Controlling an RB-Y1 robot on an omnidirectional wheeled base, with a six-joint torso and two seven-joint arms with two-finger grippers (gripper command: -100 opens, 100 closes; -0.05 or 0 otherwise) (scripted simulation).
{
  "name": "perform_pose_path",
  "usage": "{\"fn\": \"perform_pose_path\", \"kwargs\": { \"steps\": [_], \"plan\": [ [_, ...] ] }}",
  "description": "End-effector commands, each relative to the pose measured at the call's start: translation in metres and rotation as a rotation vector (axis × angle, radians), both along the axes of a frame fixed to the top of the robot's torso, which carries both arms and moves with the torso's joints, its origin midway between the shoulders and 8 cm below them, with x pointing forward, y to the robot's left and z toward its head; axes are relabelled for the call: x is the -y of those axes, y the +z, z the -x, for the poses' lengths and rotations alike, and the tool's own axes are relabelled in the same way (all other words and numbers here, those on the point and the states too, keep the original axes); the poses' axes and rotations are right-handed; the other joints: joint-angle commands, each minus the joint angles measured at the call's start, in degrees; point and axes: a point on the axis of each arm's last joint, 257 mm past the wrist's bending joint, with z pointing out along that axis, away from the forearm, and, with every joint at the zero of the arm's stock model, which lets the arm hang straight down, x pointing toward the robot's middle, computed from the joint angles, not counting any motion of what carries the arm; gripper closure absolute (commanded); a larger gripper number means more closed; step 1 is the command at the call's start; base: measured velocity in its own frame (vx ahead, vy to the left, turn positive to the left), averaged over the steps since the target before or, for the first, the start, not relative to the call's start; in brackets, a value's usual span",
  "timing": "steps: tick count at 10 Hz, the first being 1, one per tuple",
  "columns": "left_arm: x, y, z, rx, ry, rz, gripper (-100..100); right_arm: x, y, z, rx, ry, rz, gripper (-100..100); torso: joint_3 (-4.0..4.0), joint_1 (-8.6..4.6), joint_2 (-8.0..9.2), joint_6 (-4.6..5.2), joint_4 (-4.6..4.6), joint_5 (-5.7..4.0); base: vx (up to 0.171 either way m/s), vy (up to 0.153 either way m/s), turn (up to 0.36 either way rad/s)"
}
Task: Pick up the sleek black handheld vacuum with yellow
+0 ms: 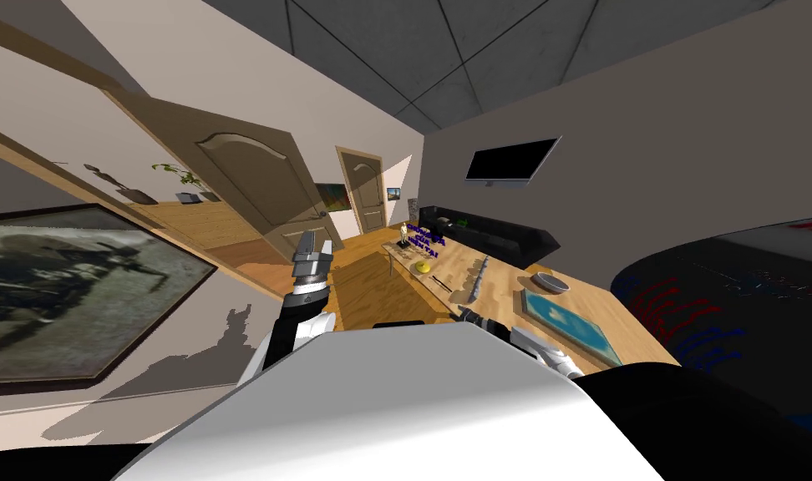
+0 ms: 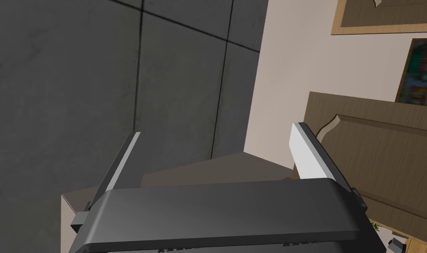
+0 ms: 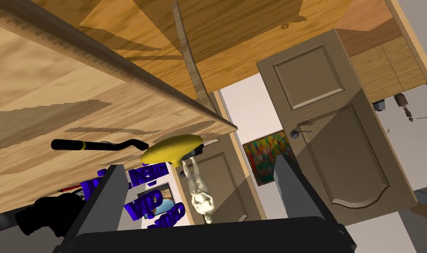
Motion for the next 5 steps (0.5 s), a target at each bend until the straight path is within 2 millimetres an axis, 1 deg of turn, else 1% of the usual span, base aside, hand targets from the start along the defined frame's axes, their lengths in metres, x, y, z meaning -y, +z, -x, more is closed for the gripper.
{"fn": "perform_pose_path", "kwargs": {
  "steps": [1,2,3,4,5],
  "plan": [
    [0.000,0.000,0.000,0.000,0.000,0.000,0,0.014,-0.006,0.005,-0.022,0.015,0.048,-100,0.00,0.00,0.00,0.00,0.00,0.00,0.079,0.043,0.063],
    [0.000,0.000,0.000,0.000,0.000,0.000,0,0.041,-0.017,0.021,-0.064,0.038,0.124,-100,0.04,0.03,0.08,0.00,0.02,0.00,0.091,0.072,0.124],
    [0.000,0.000,0.000,0.000,0.000,0.000,0,0.064,-0.022,0.033,-0.097,0.056,0.181,-100,0.04,0.12,0.06,-0.01,0.02,0.02,0.151,0.090,0.183],
    [0.000,0.000,0.000,0.000,0.000,0.000,0,0.069,-0.025,0.037,-0.107,0.063,0.199,-100,-0.05,0.19,-0.11,-0.02,-0.01,0.04,0.137,0.051,0.052],
    [0.000,0.000,0.000,0.000,0.000,0.000,0,0.096,-0.031,0.053,-0.147,0.082,0.264,-100,-0.06,0.10,-0.10,0.01,-0.02,0.02,0.125,0.060,0.091]
  ]
}}
